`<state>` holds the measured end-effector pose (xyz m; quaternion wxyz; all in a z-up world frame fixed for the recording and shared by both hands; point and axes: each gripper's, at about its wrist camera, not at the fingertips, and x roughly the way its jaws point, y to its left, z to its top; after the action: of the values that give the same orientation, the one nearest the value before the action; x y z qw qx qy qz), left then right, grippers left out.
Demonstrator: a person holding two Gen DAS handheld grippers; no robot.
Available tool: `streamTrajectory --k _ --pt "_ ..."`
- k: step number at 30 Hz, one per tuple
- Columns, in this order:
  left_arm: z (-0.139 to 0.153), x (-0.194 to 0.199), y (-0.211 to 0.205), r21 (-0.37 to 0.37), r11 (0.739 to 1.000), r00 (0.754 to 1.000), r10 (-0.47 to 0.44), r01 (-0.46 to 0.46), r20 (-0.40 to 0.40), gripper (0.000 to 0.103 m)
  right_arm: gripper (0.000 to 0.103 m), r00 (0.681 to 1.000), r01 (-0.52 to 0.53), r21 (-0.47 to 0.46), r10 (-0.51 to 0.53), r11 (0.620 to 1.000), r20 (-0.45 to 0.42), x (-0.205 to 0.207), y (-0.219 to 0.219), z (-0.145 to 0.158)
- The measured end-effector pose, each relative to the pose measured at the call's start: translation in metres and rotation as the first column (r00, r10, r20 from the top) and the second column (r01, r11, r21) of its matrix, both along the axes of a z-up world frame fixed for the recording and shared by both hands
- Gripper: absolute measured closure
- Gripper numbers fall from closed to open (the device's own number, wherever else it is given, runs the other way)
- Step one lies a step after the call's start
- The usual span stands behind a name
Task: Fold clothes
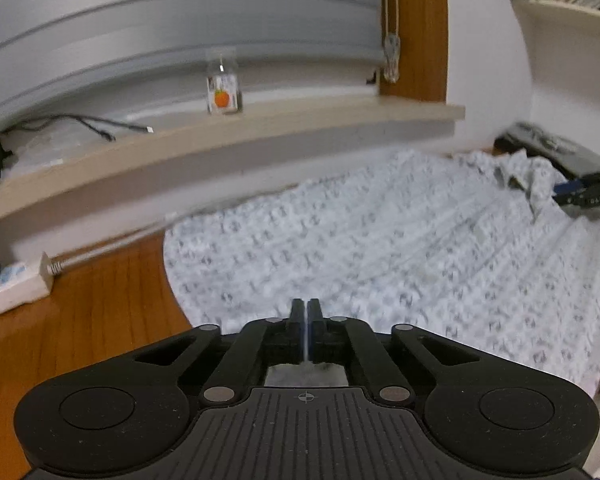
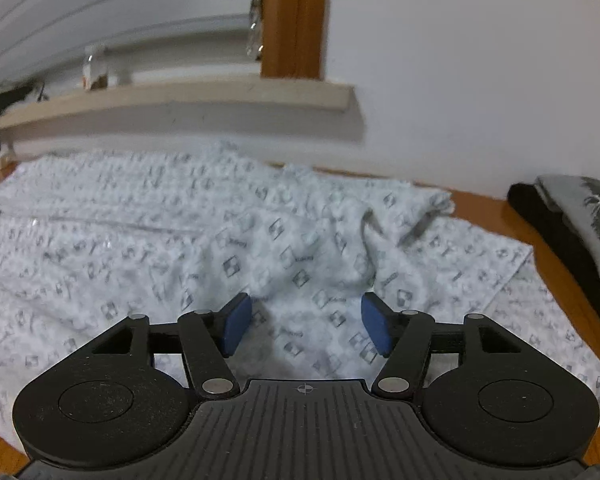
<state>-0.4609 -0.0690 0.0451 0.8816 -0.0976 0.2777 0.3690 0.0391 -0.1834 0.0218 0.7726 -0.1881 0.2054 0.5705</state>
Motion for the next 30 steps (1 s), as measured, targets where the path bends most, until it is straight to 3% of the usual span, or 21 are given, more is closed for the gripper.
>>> streamTrajectory --k 2,6,10,13,15,16,21,22,23,25,28,30 --pt "-0.005 -0.011 -0.004 -0.017 1.000 1.000 0.005 -0.005 0.002 0.066 0.038 1.000 -0.006 -0.012 0.007 1.000 0.011 -0.003 0.002 -0.002" --pt "-0.017 -0.028 -0.007 -0.046 0.999 1.000 0.016 -0.017 -0.018 0.058 0.038 1.000 -0.008 -0.012 0.009 1.000 0.014 -0.004 0.003 -0.002" --pt "-0.020 -0.037 -0.011 -0.042 0.999 1.000 0.015 -0.015 0.001 0.060 0.038 1.000 -0.006 -0.010 0.006 1.000 0.002 -0.003 0.003 -0.004" --pt "-0.017 -0.037 -0.022 0.029 1.000 1.000 0.003 -0.003 -0.006 0.074 0.037 1.000 -0.002 -0.007 0.002 1.000 -0.003 -0.002 0.003 -0.005" --pt "-0.012 -0.039 -0.028 0.066 0.998 1.000 0.011 -0.012 0.017 0.095 0.037 1.000 -0.001 -0.007 0.001 1.000 -0.001 -0.003 0.003 -0.005" --pt "-0.008 -0.041 -0.030 0.080 0.997 0.999 0.011 -0.015 0.042 0.099 0.037 1.000 0.000 -0.007 0.000 1.000 -0.001 -0.003 0.003 -0.005" --pt "0.017 -0.057 -0.039 0.147 0.985 0.974 0.057 -0.091 0.220 0.100 0.037 1.000 0.001 -0.006 -0.001 1.000 -0.005 -0.002 0.003 -0.005" --pt "0.017 -0.057 -0.034 0.135 0.985 0.971 0.079 -0.112 0.223 0.100 0.037 1.000 0.001 -0.005 -0.001 1.000 -0.005 -0.002 0.003 -0.006" --pt "0.016 -0.057 -0.028 0.115 0.985 0.972 0.105 -0.131 0.210 0.100 0.037 1.000 0.001 -0.004 -0.001 1.000 -0.006 -0.002 0.003 -0.006" --pt "0.003 -0.048 -0.010 0.047 0.986 0.983 0.153 -0.159 0.104 0.098 0.036 1.000 0.001 -0.003 -0.001 1.000 -0.007 -0.002 0.003 -0.006" --pt "-0.012 -0.037 -0.001 0.038 0.977 0.977 0.212 -0.212 -0.001 0.096 0.036 1.000 0.002 0.003 -0.002 1.000 -0.009 -0.002 0.001 -0.006" --pt "-0.006 -0.035 -0.001 0.062 0.966 0.968 0.252 -0.252 0.013 0.077 0.036 1.000 0.005 0.004 -0.005 1.000 -0.004 -0.003 0.001 -0.006"
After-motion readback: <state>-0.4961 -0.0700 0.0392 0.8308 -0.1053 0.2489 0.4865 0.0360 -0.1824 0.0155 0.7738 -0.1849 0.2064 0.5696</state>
